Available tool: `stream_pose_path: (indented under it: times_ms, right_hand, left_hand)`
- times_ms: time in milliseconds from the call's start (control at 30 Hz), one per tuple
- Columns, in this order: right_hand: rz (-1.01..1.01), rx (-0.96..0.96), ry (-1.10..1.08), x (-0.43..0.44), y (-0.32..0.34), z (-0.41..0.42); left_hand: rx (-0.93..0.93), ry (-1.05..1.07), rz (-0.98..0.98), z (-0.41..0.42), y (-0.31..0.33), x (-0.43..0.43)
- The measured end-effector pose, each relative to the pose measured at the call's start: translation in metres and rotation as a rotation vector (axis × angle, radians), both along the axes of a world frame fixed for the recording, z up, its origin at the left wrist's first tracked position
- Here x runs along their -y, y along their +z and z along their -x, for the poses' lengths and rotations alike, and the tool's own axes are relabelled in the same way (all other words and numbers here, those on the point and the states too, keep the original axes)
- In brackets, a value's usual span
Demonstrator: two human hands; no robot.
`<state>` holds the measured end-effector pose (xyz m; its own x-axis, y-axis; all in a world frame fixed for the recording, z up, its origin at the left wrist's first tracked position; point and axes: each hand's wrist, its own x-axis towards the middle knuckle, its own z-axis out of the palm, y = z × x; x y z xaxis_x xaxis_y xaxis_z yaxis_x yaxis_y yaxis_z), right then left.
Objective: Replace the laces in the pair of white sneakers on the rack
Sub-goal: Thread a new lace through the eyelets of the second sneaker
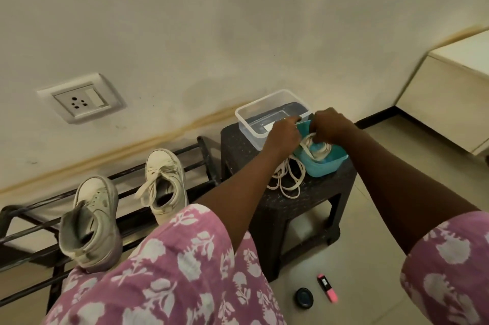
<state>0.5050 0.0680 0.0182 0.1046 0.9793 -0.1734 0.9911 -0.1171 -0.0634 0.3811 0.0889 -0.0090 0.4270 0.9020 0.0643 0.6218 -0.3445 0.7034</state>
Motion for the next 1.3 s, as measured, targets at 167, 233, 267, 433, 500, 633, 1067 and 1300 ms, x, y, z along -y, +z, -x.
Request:
stream_pose_path:
  times_ms: [167,233,267,433,500,633,1067,1300]
  right_hand:
    - [-0.24,-0.08,0.032,-0.015,0.064,0.013]
    - [-0.314,-0.171,0.021,-0.019,0.09,0.033]
    - [-0.334,-0.205,0.016,-0.019,0.1,0.045]
    - [-0.343,-0.29,0.103,-0.013,0.135,0.111]
    - [-0.34,-0.385,0.097,-0.011,0.139,0.14]
    - [-0.298,-0.574,0.09,-0.009,0.135,0.202]
    - [0.116,-1.272,0.079,-0.008,0.07,0.36]
    - [0.342,-1.143,0.196,-0.02,0.022,0.389]
  left_hand:
    - [0.28,0.063,0.107,0.023,0.03,-0.006]
    - [0.443,0.074,0.238,0.033,0.044,-0.003]
    - [0.543,0.063,0.291,0.04,0.05,0.001]
    - [0.899,0.113,0.457,0.098,0.073,0.012]
    - [0.958,0.095,0.496,0.126,0.076,0.018]
    - [0.869,0.166,0.431,0.186,0.074,0.031]
    - [0.753,0.581,0.206,0.383,0.057,0.039]
    - [0.956,0.871,0.383,0.455,0.035,0.031]
